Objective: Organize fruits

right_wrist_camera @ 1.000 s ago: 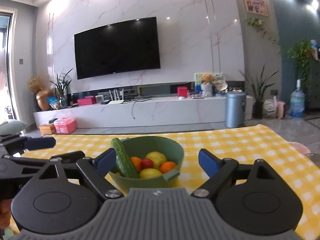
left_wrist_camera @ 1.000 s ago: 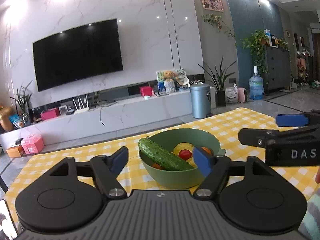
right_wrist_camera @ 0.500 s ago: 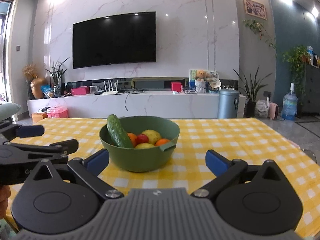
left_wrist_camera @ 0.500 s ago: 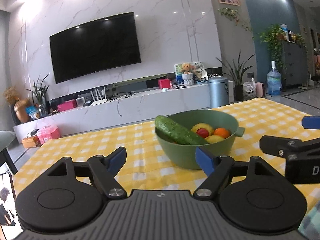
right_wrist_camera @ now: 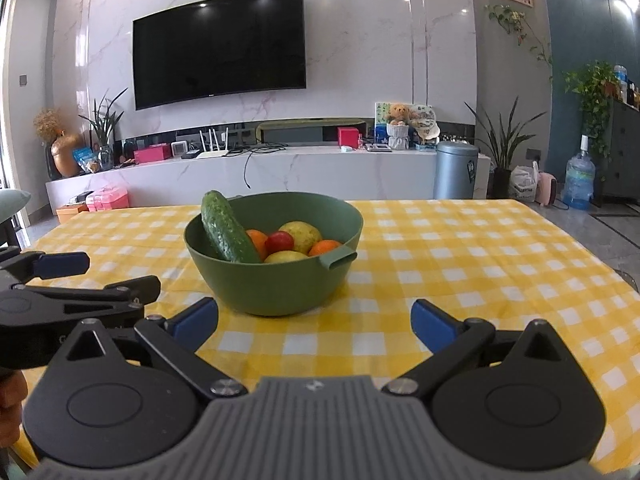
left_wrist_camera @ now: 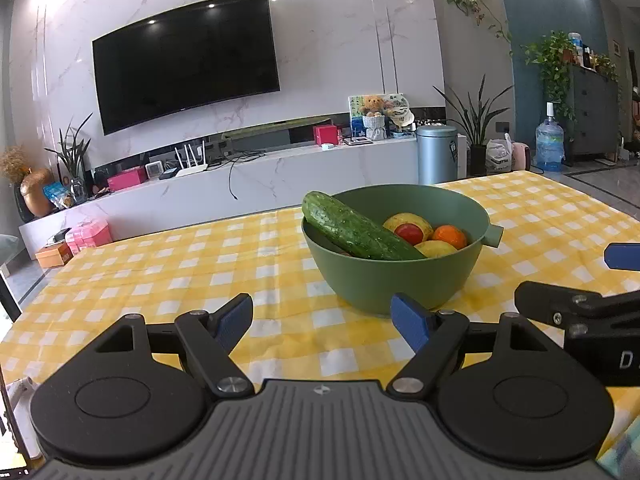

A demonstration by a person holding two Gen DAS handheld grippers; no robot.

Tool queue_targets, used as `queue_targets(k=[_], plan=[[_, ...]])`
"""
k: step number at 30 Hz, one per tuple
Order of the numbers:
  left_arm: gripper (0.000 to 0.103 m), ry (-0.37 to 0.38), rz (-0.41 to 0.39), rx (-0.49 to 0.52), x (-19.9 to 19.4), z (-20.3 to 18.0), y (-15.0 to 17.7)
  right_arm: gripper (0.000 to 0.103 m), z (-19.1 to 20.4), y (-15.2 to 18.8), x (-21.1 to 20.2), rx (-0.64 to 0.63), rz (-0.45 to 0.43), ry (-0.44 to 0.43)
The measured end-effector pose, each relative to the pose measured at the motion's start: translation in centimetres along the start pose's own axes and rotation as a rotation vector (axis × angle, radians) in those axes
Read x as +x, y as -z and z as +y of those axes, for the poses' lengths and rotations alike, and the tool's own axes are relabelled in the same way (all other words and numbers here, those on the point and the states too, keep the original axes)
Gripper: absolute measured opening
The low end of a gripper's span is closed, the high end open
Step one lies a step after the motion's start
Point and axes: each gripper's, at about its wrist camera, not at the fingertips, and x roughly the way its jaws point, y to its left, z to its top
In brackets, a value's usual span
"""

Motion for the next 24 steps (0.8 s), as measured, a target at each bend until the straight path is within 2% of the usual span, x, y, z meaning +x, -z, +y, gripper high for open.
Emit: queue_targets(k=[24], plan=[[0.092, 0.006, 0.076, -0.044, 0.56, 0.51, -0.2, 0.099, 0.18, 0.04, 0.11, -0.003, 0.004, 0.001]])
